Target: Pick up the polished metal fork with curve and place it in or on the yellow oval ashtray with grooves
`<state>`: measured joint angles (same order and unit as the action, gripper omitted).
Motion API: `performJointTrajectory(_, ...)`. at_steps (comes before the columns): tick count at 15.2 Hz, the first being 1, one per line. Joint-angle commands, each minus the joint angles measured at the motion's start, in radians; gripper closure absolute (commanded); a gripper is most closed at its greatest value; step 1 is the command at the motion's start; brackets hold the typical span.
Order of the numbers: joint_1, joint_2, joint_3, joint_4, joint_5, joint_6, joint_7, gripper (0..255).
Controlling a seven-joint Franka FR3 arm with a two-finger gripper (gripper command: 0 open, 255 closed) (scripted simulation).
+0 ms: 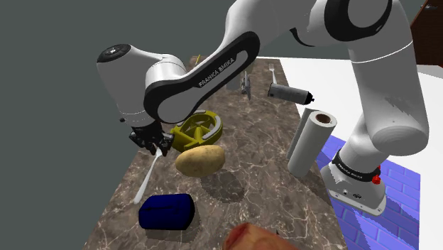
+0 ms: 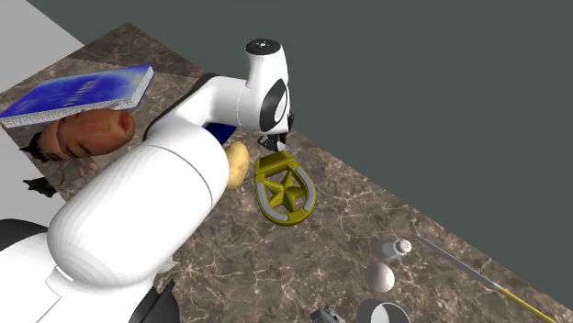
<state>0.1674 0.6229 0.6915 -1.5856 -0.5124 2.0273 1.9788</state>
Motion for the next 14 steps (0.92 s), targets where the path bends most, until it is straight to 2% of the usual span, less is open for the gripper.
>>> performJointTrajectory(1, 0.001, 0.01, -0.005, -0.002, -0.003, 0.026, 0.001, 255)
performJointTrajectory(14, -0.014, -0.048, 0.029, 0.06, 0.043, -0.083, -0.034, 255)
